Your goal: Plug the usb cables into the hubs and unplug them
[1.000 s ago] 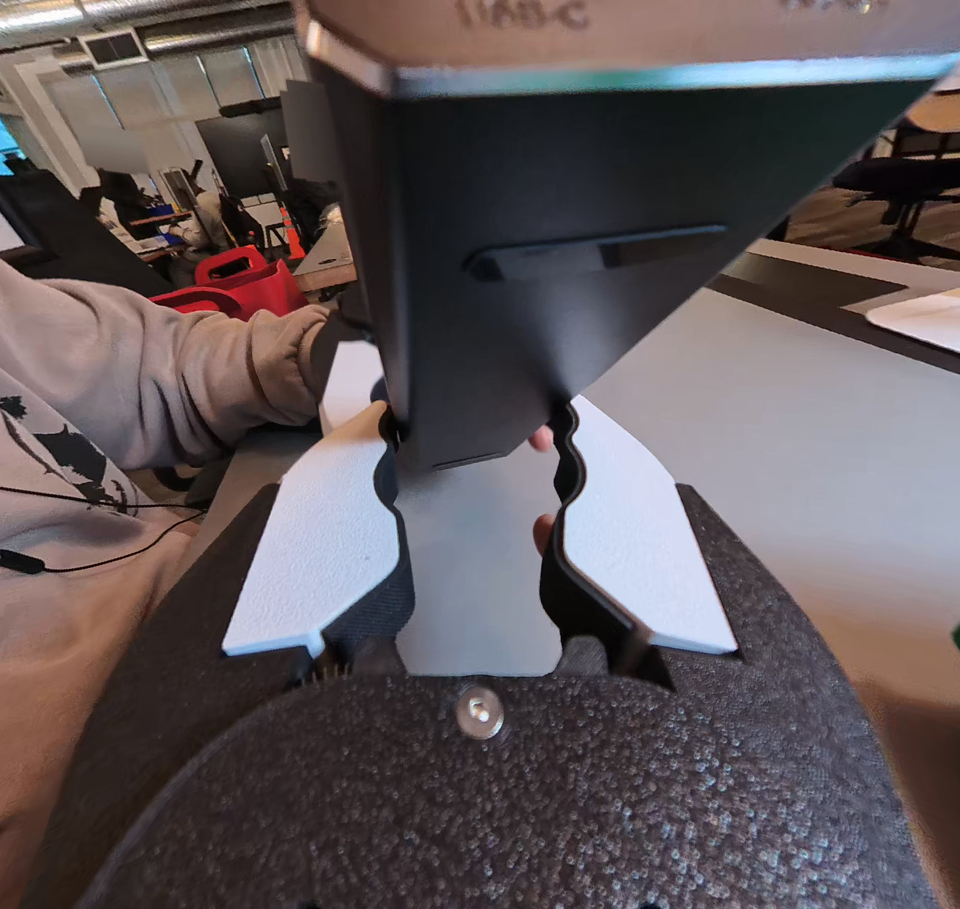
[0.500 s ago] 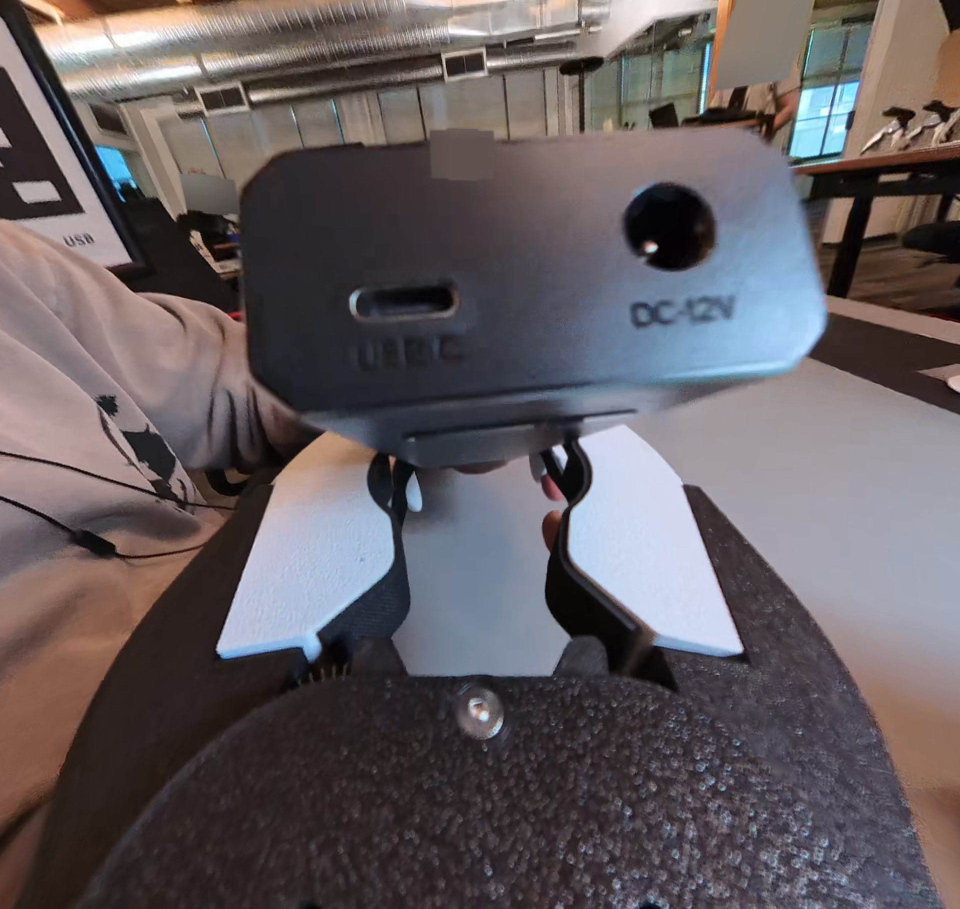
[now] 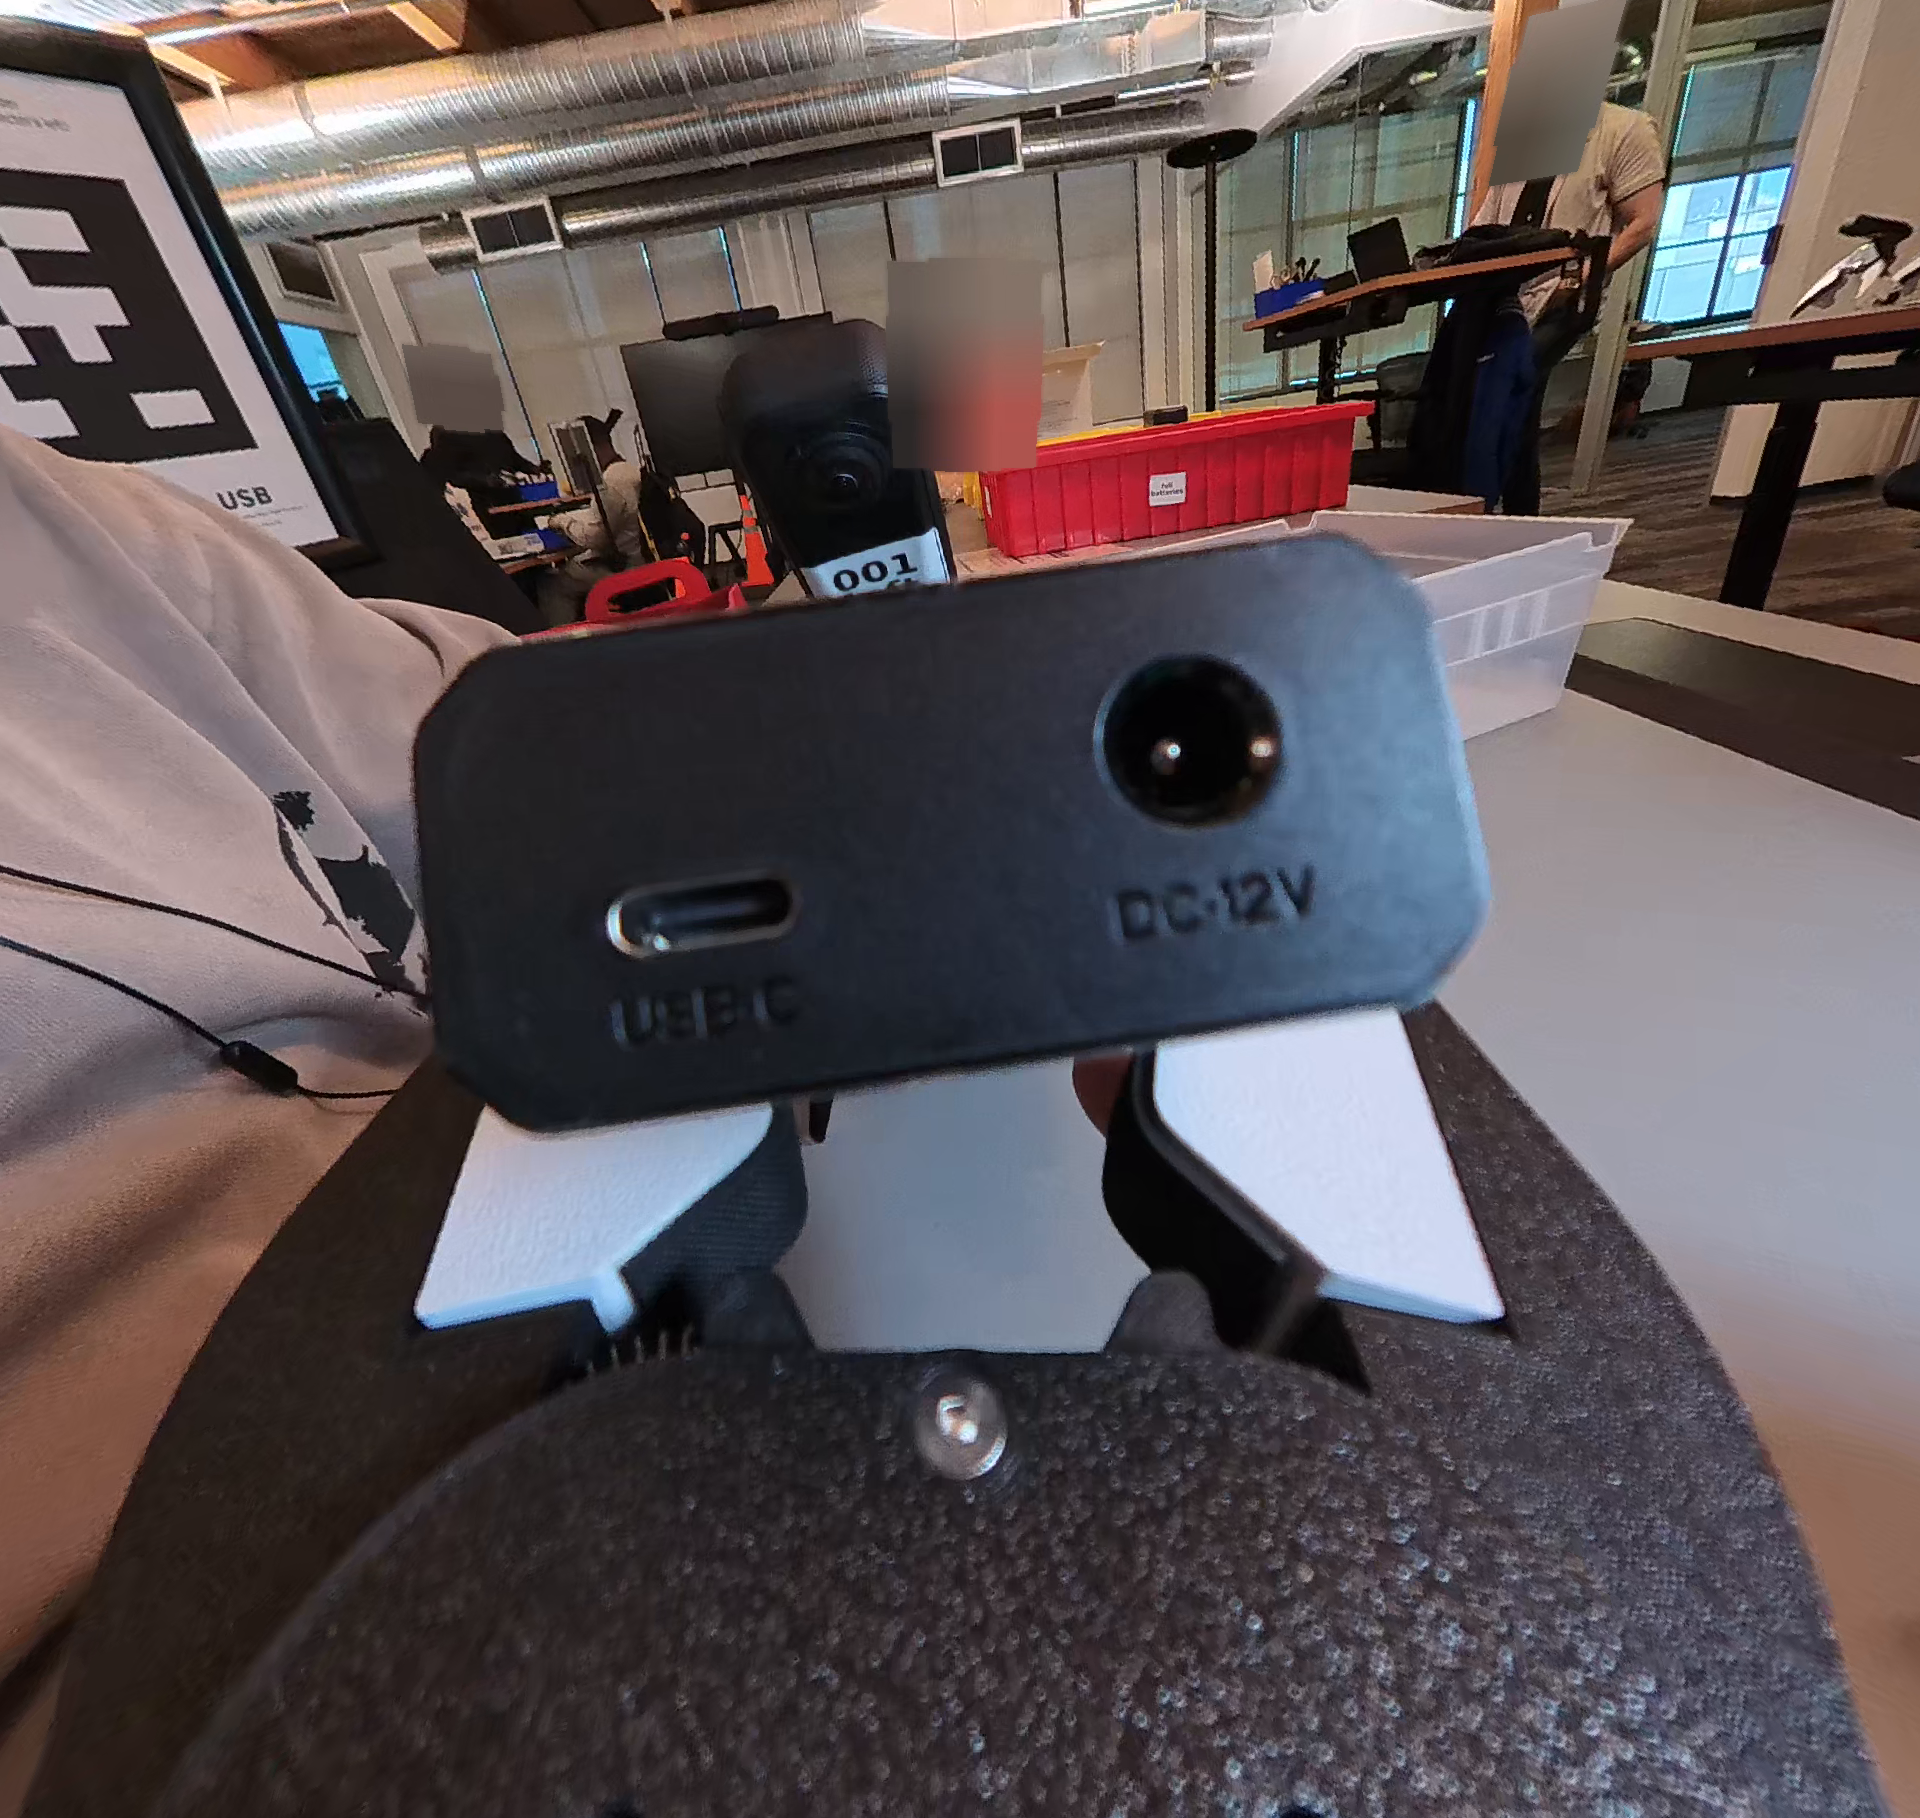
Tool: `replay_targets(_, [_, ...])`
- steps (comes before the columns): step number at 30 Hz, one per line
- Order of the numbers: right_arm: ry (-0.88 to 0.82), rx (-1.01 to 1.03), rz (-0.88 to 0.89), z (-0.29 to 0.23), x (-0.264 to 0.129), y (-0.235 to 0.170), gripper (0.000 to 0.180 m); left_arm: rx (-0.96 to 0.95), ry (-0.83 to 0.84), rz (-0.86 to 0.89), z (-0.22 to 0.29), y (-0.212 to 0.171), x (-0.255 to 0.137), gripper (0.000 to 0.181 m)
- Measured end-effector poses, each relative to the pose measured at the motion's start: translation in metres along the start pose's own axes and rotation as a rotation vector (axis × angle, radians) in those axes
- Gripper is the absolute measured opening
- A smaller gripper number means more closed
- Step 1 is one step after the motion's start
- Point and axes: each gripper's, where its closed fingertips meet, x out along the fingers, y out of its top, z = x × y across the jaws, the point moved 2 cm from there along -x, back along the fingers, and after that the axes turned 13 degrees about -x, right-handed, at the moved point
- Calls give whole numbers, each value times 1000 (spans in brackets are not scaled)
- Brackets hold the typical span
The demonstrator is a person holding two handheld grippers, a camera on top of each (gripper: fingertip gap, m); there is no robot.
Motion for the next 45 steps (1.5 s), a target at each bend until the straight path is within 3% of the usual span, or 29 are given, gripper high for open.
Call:
replay_targets(13, [-35,44,-21,7,-5,4,70,3,-4,33,-4,1,-7,69])
replay_targets(20, [-115,14,12,22,-29,22,70,-76,4,162,-20,18,-31,64])
replay_targets(28, [-168,-26,100,26,-51,47,70,-113,12,130,-28,9,-28,69])
replay_targets(33, [-113,28,153,15,-34,45,70,-194,-76,159,-1,21,7,94])
replay_targets(37, [-62,0,76,0,-12,29,70,-148,-89,251,13,39,10,71])
replay_targets(45, [-140,100,67,12,-4,14,74,-104,50,145,-2,25,6,71])
